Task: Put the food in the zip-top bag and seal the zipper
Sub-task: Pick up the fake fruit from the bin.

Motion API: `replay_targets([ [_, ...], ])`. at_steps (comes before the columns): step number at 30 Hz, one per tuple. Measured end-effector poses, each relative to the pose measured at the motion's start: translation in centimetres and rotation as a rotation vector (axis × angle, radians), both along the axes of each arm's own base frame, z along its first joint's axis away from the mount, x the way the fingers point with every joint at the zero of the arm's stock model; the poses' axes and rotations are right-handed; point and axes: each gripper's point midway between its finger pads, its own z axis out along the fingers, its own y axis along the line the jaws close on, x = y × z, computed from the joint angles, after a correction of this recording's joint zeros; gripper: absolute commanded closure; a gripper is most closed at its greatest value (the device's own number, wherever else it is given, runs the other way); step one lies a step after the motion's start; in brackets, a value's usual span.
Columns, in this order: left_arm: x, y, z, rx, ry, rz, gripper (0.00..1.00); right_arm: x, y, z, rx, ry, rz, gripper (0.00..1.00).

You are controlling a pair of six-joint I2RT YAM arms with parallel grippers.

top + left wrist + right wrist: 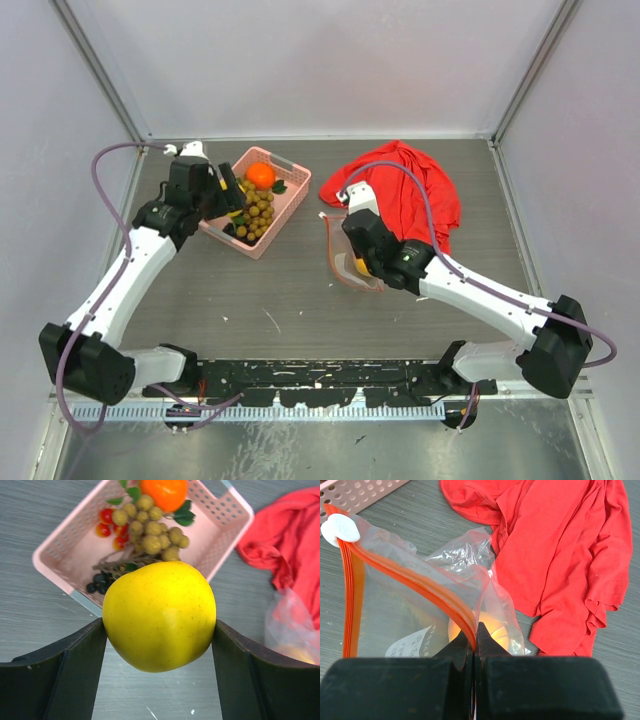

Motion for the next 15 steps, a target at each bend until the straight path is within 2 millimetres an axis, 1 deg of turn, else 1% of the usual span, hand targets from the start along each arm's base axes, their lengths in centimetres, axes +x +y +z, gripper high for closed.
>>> replay_targets([
  [4,-1.8,-2.1,1.3,-0.066,-0.035,-0.077,0.51,-0.2,0.2,0.3,0.033,0.001,-0.003,0.99],
  [8,-3.2,-4.2,2.1,-0.14,-0.065,-0.161,0.51,-0.3,0.4,0.4,0.062,0.005,-0.007,0.99],
  [15,-6.2,-8.7,2.4,-0.233,-0.102,-0.348,0.52,-0.5,0.7,0.9,0.114,0.006,-0.013,0.99],
])
